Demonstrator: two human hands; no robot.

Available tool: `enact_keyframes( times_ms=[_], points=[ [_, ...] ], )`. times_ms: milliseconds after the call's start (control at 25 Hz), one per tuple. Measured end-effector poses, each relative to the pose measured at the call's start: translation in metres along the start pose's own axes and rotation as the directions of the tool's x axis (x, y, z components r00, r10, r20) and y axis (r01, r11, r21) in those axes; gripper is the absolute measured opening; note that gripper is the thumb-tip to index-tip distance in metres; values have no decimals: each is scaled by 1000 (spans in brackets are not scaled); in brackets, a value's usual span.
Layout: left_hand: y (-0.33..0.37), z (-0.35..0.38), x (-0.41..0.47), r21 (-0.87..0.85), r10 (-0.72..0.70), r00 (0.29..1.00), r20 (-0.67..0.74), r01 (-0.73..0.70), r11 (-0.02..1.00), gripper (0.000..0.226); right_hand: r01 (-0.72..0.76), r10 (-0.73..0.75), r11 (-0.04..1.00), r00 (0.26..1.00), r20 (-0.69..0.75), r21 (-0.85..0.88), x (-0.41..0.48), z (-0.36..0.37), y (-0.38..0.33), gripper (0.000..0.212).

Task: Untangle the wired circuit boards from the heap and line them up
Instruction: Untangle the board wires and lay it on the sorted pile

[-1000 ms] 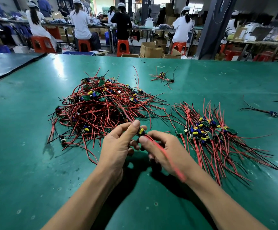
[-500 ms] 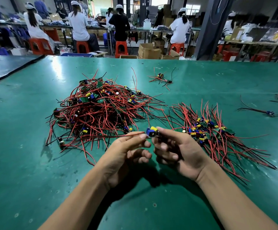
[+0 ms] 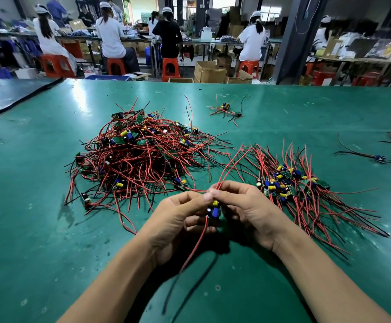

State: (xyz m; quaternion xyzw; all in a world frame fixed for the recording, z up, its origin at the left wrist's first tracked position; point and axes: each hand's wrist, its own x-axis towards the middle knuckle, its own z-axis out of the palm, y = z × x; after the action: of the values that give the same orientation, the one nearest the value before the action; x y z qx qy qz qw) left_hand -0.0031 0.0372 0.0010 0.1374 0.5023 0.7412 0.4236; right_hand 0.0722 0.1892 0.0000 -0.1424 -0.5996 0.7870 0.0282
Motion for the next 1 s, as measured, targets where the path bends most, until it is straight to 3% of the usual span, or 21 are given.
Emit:
enact_keyframes(
  times_ms=[120,320,480,760,1000],
  points=[
    [-2,-1,0,69,22,1000,5,-23,997,23,39,-40,999,998,-47,-9,0,2,0,32],
    [-6,0,2,108,16,999,38,-20,994,15,20,-21,999,1000,17,29,0,5,1,25],
    [-8,3,3,122,51,999,-14,-49,991,10,8,-9,1000,999,50,12,0,5,2,26],
    [-13,10,3,201,158,980,-122,-132,971,19,65,-66,993,998,-5,-103,2,2,7,18],
    [-19,11,2,410,240,969,-60,-195,891,16,127,-168,956,976,-139,-263,6,-2,10,20]
  ],
)
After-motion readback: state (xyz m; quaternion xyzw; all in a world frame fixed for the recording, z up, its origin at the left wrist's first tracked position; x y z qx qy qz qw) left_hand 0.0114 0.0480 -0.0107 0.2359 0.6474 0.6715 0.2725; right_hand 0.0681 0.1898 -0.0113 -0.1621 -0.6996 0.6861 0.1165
